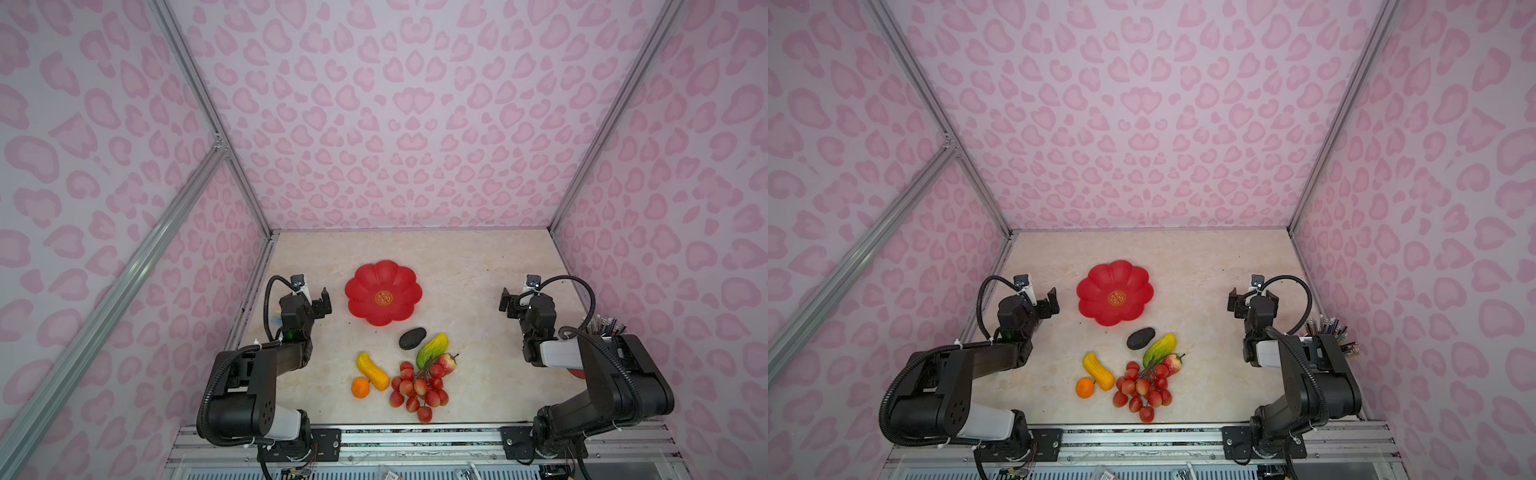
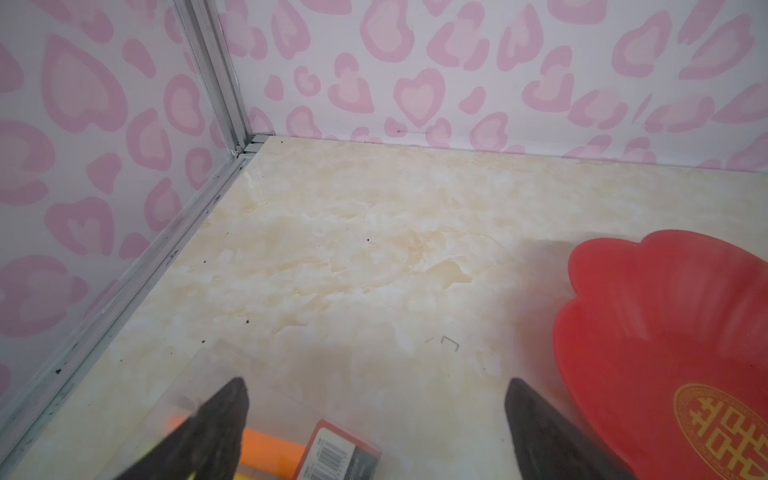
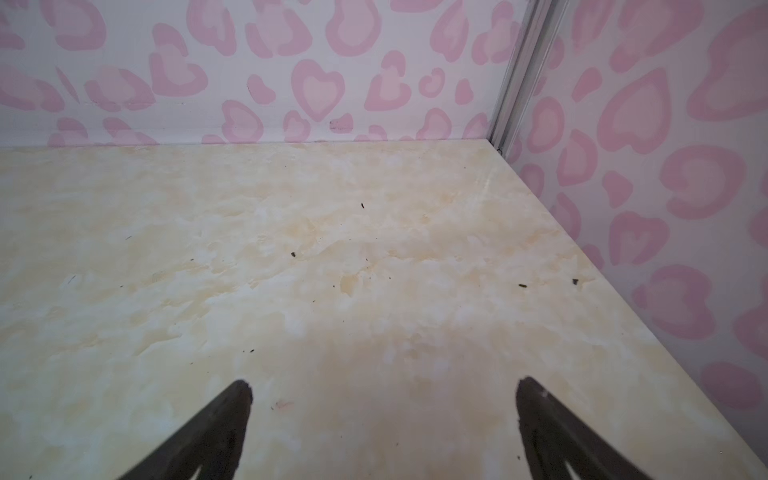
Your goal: Place and organize the fake fruits in the fruit bowl
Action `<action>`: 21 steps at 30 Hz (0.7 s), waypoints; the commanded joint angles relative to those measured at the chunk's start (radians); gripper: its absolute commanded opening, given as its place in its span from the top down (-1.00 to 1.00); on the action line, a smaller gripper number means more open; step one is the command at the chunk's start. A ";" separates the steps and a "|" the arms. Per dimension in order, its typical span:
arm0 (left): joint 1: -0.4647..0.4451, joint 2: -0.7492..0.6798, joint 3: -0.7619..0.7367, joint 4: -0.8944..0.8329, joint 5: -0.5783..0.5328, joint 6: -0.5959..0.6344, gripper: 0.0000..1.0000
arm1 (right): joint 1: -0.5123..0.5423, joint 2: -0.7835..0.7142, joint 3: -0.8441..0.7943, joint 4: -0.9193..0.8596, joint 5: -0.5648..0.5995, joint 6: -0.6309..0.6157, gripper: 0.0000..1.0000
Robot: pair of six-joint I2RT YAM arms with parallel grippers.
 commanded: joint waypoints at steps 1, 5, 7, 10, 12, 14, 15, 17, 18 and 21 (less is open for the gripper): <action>0.002 -0.001 0.001 0.038 0.003 0.005 -0.94 | 0.001 0.000 -0.001 0.003 -0.010 -0.004 -0.98; 0.002 -0.001 0.001 0.037 0.003 0.005 -0.94 | 0.001 0.000 -0.001 0.002 -0.010 -0.004 -0.98; 0.002 0.000 0.001 0.036 0.005 0.005 -0.94 | 0.001 0.000 0.000 0.002 -0.010 -0.003 -0.98; 0.004 0.002 0.003 0.035 0.009 0.003 -0.94 | 0.001 0.002 0.002 0.001 -0.010 -0.003 -0.98; 0.008 0.002 0.003 0.033 0.016 0.001 -0.94 | 0.001 0.002 0.002 0.001 -0.010 -0.003 -0.98; 0.010 0.001 0.004 0.032 0.020 0.001 -0.94 | 0.001 0.001 0.002 0.000 -0.010 -0.003 -0.98; 0.014 0.002 0.006 0.030 0.029 0.000 -0.94 | 0.001 0.002 0.003 0.000 -0.010 -0.002 -0.98; 0.019 0.002 0.007 0.029 0.040 -0.002 -0.94 | 0.001 0.001 0.003 0.000 -0.010 -0.003 -0.98; 0.020 0.002 0.007 0.029 0.041 -0.002 -0.94 | 0.001 0.000 0.001 0.001 -0.010 -0.003 -0.98; 0.021 0.002 0.004 0.031 0.043 -0.002 -0.94 | 0.001 0.001 0.001 0.001 -0.010 -0.003 -0.98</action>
